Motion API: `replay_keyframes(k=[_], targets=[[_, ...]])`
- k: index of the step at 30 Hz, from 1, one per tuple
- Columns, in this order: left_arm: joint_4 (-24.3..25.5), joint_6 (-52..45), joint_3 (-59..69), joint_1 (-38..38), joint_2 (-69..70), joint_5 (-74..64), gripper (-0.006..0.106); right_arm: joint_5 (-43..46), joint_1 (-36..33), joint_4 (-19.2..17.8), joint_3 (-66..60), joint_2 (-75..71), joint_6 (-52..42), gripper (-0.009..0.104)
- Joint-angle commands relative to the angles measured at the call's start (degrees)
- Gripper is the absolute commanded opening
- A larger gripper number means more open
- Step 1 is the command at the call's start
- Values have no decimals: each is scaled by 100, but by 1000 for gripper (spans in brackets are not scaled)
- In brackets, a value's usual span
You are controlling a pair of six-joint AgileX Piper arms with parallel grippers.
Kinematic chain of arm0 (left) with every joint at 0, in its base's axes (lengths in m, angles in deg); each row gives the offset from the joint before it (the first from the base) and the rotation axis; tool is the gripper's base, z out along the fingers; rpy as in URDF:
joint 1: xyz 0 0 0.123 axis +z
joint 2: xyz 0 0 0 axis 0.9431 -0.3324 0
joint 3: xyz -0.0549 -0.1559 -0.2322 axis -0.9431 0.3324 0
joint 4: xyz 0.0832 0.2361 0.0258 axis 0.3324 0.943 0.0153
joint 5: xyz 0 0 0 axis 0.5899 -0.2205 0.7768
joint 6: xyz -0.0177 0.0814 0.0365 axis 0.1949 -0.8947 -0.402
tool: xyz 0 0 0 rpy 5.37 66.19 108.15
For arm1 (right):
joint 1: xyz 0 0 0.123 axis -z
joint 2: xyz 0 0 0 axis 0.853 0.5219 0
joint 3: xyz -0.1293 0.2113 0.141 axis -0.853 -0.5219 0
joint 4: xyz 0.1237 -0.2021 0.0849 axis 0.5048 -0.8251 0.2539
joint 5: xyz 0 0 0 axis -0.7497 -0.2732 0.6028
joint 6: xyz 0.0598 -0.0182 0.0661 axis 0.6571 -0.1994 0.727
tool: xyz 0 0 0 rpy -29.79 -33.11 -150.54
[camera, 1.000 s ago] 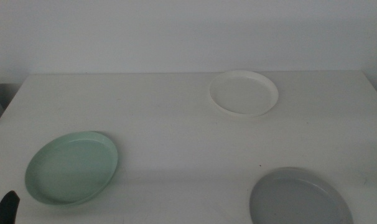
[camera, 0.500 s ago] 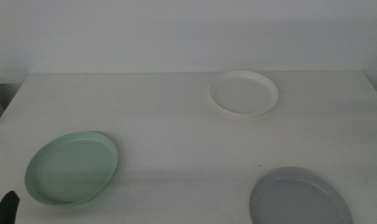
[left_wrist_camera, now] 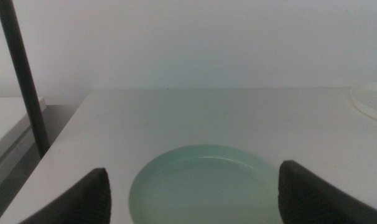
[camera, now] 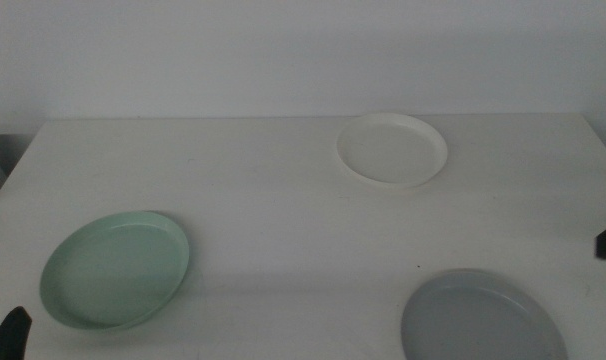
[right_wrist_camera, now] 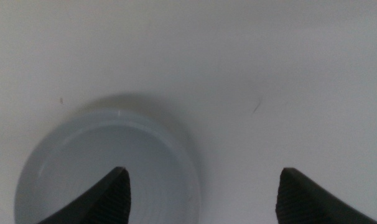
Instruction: Stack the three bowls on top of each other.
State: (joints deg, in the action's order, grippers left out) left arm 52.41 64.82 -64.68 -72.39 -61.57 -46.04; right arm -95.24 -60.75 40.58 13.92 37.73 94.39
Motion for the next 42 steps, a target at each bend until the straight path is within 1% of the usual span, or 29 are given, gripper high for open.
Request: replay_keyframes(k=[1,5,15,25,29,32,35,38,40,41,42], targets=[[-14,41,-30,14,79,404,90,158,-157,-63,192,165,10,59],[-14,41,-30,14,79,404,90,159,-441,-103,187,626,10,59],[-14,41,-30,14,79,404,90,206,-465,-251,171,1869,6,59],[-14,41,-30,14,79,404,90,432,-465,-244,171,3004,6,59],[-14,41,-30,14,79,404,90,551,-465,-153,171,3236,-33,56],[-14,41,-30,14,79,404,90,597,-465,-63,171,3343,-38,48],[-14,41,-30,14,79,404,90,597,-465,12,171,3387,-38,34],[-14,41,-30,14,79,404,90,602,-465,53,171,3387,-38,16],[-14,41,-30,14,79,404,90,576,-465,47,179,3375,-38,2],[-14,41,-30,14,79,404,90,550,-465,47,188,3354,-38,-1],[-14,41,-30,14,79,404,90,549,-465,54,194,3296,-38,-1]])
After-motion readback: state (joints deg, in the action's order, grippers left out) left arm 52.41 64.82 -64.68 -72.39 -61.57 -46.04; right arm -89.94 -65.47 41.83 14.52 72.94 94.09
